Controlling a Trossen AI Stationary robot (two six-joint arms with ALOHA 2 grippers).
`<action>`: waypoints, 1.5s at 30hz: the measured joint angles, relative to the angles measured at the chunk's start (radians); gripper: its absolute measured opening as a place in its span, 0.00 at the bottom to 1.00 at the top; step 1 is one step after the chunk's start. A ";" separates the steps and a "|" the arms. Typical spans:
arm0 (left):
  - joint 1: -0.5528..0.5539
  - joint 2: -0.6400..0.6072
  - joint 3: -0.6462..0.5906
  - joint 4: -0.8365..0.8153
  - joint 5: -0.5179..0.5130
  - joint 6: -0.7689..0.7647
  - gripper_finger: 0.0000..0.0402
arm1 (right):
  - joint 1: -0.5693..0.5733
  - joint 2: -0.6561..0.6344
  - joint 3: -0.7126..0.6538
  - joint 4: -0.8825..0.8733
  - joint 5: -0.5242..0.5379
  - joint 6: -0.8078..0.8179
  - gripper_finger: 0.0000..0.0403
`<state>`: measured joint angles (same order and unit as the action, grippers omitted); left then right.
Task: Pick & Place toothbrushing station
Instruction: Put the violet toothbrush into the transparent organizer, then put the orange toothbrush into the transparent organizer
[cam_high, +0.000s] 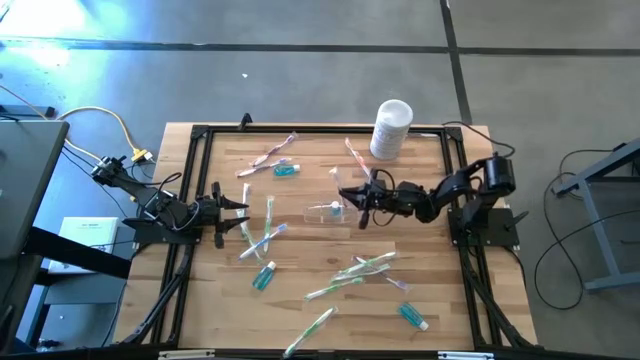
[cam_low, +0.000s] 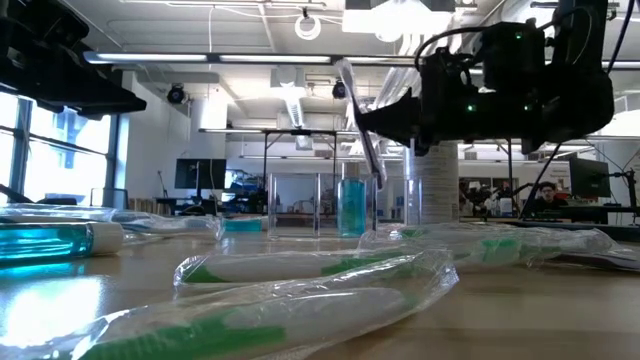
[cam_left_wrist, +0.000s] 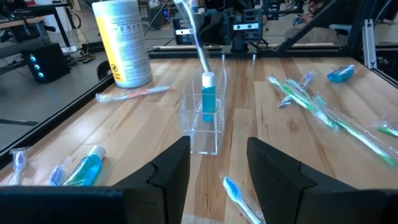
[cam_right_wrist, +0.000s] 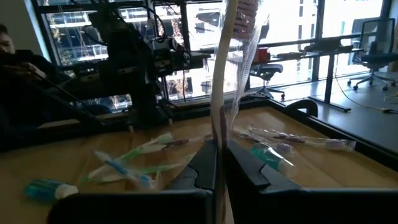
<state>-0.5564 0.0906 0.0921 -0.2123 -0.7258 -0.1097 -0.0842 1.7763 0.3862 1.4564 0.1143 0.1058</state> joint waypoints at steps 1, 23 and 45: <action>0.000 0.000 0.000 0.000 0.000 0.000 0.39 | 0.005 0.000 0.000 -0.005 0.008 -0.002 0.02; 0.000 0.000 0.000 0.001 0.000 -0.009 0.39 | 0.014 0.000 -0.001 -0.186 0.147 0.041 0.19; 0.000 0.000 0.000 0.002 -0.002 -0.008 0.39 | 0.085 -0.258 -0.001 -0.385 0.255 -0.098 0.42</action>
<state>-0.5564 0.0906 0.0918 -0.2105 -0.7277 -0.1181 0.0004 1.5188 0.3851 1.0718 0.3694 0.0074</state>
